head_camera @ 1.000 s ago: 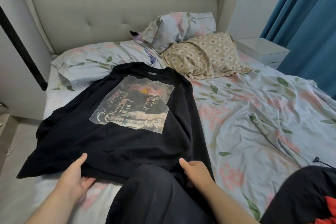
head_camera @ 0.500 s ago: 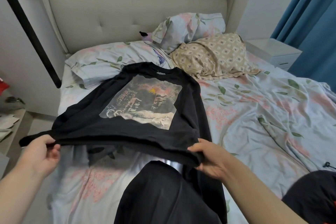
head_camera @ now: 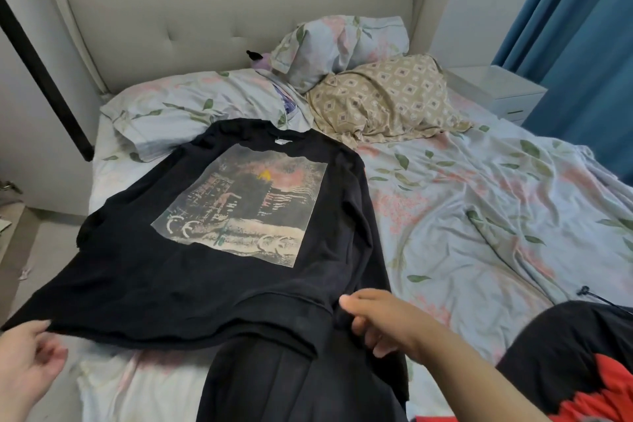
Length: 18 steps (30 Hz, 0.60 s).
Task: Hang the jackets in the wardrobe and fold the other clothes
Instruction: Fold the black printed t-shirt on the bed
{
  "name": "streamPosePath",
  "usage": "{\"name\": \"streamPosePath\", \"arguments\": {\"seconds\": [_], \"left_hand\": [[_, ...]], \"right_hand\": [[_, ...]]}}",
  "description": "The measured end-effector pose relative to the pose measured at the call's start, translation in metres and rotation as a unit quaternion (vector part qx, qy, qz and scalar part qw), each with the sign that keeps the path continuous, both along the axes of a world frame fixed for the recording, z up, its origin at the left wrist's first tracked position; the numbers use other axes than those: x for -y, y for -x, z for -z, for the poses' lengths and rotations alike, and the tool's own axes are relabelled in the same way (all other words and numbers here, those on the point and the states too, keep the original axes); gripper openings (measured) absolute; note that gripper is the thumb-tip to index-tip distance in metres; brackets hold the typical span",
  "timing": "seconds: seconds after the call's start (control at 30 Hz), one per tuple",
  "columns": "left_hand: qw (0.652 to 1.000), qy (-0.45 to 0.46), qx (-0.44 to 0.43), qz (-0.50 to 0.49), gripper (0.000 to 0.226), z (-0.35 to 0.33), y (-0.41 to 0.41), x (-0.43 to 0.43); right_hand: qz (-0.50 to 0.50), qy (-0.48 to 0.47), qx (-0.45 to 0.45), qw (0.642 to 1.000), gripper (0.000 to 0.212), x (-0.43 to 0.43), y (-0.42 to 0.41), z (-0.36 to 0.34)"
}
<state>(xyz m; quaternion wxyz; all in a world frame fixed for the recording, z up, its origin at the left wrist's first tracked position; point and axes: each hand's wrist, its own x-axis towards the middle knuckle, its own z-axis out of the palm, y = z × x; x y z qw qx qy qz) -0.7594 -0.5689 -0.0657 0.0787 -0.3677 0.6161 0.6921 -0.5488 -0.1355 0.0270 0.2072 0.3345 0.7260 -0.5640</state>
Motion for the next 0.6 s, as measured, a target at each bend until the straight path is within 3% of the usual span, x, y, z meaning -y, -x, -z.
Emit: {"name": "streamPosePath", "arguments": {"seconds": [0.07,0.13,0.2,0.3,0.37,0.5,0.57,0.6], "left_hand": [[0.999,0.016,-0.025,0.024,0.028,-0.009,0.001,-0.020],[0.994,0.051,-0.063,0.072,0.023,-0.030,-0.007,-0.055],[0.974,0.096,-0.144,0.145,0.013,-0.049,-0.018,-0.098],[0.904,0.151,-0.249,0.313,0.014,-0.076,-0.040,-0.166],[0.835,0.209,-0.266,0.435,0.013,-0.089,-0.050,-0.203],[0.685,0.264,-0.168,0.658,0.009,-0.091,-0.059,-0.250],[0.632,0.284,-0.138,0.708,0.011,-0.083,-0.065,-0.255],[0.623,0.304,-0.148,0.706,0.012,-0.080,-0.066,-0.255]], "right_hand": [[0.068,-0.125,0.015,0.990,0.027,-0.020,-0.005,0.029],[0.048,-0.278,0.081,0.956,0.035,-0.029,-0.018,0.061],[0.046,-0.309,0.109,0.944,0.044,-0.028,-0.029,0.085],[0.099,-0.280,0.117,0.948,0.044,-0.030,-0.034,0.095],[0.106,-0.252,0.127,0.954,0.031,-0.035,-0.035,0.095],[0.157,-0.119,0.070,0.978,0.009,-0.054,-0.042,0.084],[0.232,-0.046,0.019,0.971,0.010,-0.070,-0.043,0.074],[0.258,-0.041,-0.001,0.965,0.013,-0.078,-0.042,0.068]]}}
